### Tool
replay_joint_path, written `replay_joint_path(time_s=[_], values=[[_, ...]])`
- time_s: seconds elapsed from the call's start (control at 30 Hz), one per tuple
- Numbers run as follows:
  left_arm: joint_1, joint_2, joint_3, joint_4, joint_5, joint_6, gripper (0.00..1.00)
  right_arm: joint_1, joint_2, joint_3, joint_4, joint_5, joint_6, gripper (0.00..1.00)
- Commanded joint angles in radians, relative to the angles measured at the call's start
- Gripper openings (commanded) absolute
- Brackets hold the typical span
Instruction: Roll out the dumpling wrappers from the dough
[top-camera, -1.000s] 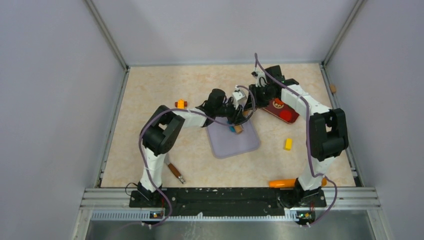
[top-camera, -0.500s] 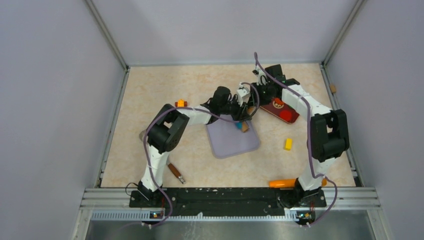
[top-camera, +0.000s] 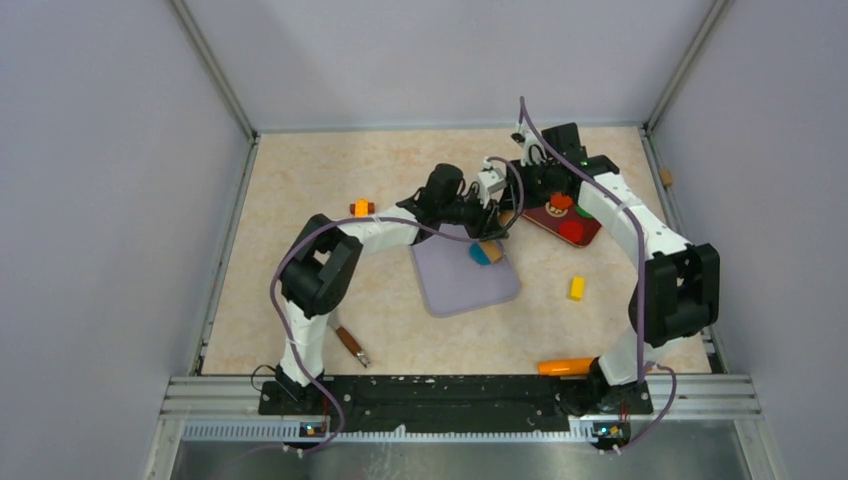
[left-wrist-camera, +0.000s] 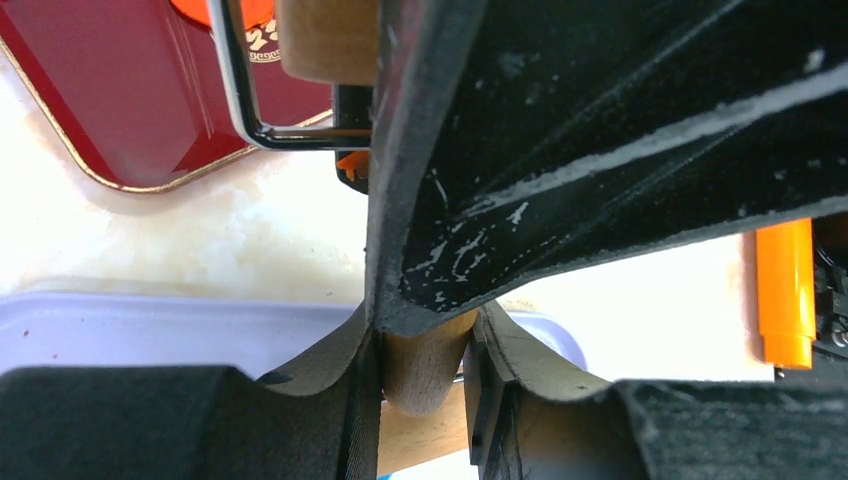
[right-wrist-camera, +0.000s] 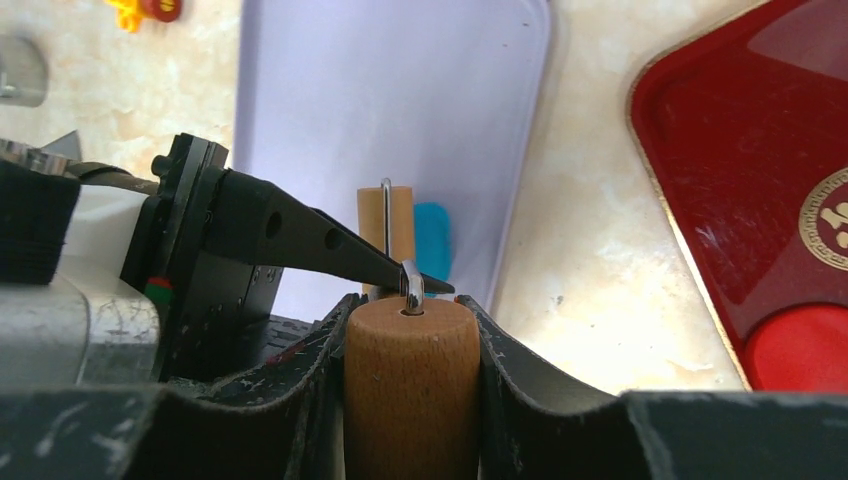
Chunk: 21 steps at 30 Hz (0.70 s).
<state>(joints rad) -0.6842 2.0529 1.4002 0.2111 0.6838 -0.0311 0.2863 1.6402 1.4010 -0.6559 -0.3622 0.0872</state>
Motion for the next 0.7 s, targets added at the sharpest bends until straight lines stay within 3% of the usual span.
replay_joint_path(time_s=[0.0,0.4,0.67], values=[[0.048,-0.091,-0.061,-0.069,-0.085,-0.036,0.0,0.005,-0.051,-0.011,-0.068,-0.029,-0.023,0.0],[0.05,-0.035,-0.046,-0.077,-0.122,0.011,0.0,0.014,-0.001,-0.01,-0.049,0.003,-0.081,0.0],[0.042,0.049,-0.04,-0.082,-0.168,0.05,0.0,0.014,0.007,-0.141,0.08,0.069,-0.143,0.0]])
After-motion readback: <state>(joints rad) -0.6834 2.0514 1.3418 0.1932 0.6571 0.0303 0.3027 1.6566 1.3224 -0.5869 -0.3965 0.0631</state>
